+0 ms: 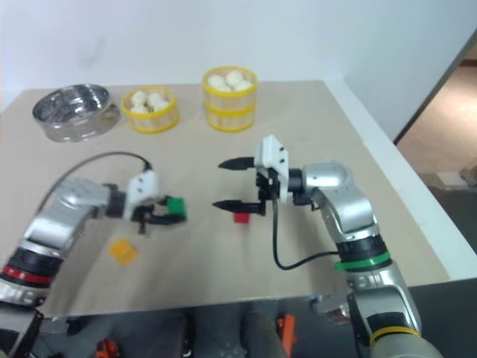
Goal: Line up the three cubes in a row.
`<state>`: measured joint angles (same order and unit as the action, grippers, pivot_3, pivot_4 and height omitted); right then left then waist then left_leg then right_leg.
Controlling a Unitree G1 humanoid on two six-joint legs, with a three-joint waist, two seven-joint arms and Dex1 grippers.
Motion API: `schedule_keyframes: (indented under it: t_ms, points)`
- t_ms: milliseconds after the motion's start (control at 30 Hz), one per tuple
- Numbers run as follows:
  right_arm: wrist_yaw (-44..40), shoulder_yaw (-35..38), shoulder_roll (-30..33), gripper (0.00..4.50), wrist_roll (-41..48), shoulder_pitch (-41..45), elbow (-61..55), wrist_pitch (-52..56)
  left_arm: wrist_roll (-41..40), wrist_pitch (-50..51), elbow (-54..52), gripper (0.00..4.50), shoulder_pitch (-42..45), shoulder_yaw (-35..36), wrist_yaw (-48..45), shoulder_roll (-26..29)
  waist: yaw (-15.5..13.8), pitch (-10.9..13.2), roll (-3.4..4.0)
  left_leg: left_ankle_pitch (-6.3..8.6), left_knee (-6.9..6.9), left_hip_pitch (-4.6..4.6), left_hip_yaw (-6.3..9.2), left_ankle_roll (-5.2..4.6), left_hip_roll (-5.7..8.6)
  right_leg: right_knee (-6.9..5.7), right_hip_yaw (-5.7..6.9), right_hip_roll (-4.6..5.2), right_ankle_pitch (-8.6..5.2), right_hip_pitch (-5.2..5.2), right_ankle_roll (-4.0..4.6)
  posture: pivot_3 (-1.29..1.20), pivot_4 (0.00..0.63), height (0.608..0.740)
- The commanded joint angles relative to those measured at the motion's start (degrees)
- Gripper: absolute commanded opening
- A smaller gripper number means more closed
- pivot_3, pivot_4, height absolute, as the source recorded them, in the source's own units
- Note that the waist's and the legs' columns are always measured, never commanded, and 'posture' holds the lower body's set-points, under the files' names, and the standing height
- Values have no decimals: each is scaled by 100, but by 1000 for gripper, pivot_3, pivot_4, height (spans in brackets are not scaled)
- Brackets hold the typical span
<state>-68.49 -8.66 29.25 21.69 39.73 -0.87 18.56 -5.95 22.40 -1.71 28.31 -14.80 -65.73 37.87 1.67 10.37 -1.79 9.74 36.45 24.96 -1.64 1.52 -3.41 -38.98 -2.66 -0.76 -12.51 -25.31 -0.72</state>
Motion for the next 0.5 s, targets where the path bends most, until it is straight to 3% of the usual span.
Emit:
schedule_keyframes:
  t_ms: [33, 500]
  points:
    - [41, 70, 24, 4500, 19, 10, -185, -85, 148, 236, -326, 1359, 176, -56, 352, -161, -8, 0, 0, 0, 0, -1, 4, 0, 0, -1, 3, -2, 0, 1, 1, 0, 150, 740]
    - [114, 68, 96, 4500, 8, -101, -271, -81, 291, 231, -39, 1359, 577, -412, 577, -622, -29, 0, 0, -1, 0, -3, 4, -2, 9, -2, -10, -2, -1, 4, -2, 0, 150, 740]
